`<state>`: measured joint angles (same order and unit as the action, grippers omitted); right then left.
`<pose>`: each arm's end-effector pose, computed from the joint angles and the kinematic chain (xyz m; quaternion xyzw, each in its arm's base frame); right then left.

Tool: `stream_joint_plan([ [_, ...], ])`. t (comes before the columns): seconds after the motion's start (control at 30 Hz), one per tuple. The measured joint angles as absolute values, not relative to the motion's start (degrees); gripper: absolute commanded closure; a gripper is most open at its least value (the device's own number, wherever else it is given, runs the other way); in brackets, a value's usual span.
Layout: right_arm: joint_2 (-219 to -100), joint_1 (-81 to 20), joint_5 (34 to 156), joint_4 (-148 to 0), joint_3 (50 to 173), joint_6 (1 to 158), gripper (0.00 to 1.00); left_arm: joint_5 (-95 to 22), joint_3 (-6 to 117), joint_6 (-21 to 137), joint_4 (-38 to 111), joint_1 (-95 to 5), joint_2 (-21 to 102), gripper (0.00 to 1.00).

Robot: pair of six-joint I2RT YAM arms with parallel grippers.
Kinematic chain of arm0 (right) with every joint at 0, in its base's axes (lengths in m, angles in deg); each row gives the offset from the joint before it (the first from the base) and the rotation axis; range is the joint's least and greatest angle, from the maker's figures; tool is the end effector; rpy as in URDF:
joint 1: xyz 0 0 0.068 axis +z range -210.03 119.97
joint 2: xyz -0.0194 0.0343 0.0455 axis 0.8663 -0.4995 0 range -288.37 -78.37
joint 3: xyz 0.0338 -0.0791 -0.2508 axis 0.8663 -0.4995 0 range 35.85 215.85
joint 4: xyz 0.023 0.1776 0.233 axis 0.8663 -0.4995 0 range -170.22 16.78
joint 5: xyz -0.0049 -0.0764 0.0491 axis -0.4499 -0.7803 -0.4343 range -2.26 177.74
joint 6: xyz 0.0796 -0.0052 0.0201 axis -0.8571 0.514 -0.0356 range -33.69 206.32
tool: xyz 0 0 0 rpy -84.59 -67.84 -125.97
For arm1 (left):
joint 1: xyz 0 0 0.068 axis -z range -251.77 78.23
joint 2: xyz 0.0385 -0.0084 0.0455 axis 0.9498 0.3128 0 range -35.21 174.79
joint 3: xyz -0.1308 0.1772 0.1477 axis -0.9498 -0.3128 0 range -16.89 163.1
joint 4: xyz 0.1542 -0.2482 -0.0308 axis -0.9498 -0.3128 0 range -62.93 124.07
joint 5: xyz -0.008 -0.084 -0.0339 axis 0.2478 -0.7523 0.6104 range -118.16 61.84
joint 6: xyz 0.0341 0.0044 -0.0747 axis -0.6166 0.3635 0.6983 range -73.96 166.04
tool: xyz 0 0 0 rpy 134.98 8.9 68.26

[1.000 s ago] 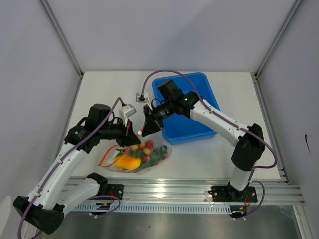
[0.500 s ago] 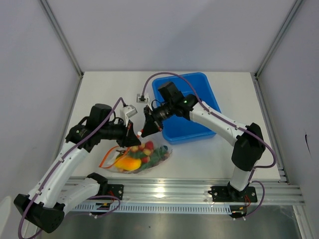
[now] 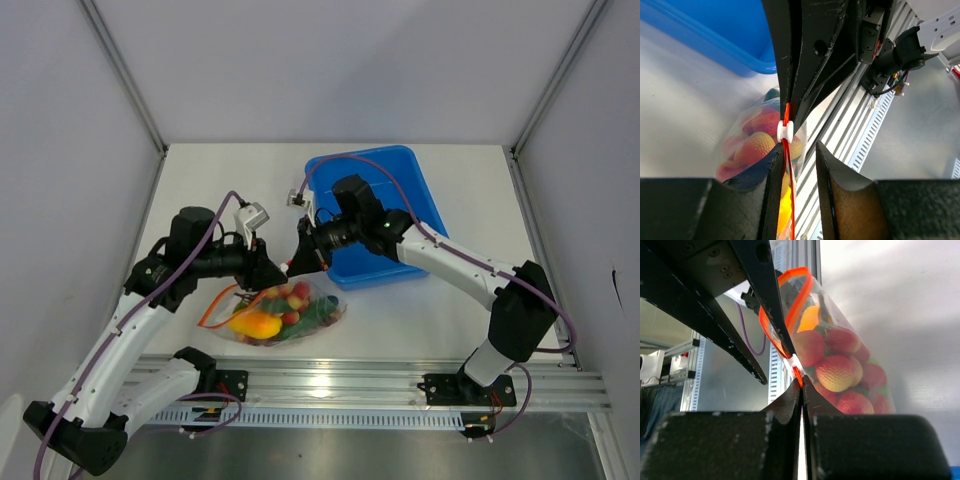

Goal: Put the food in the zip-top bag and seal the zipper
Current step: Zip the zipper food storage bag at the center of the board.

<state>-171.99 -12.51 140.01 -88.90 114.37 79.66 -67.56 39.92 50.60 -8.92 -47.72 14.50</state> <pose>0.2438 0.3501 0.2939 -0.4765 0.6553 0.5430 0.2205 0.1906 -0.1348 0.3272 0.2930 0.8003 -0.3968 0.3409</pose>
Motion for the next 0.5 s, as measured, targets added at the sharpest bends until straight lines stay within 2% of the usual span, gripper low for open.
stream_joint_plan([
  [0.27, -171.12, -12.29, 138.13, -86.70, 113.74, 77.28, 1.00, -67.45, 39.92, 52.13, -7.58, -47.72, 14.61, 0.67],
  [0.5, -171.12, -11.85, 136.68, -86.59, 113.74, 77.06, 1.00, -65.79, 39.90, 53.24, -7.63, -47.74, 14.61, 0.72],
])
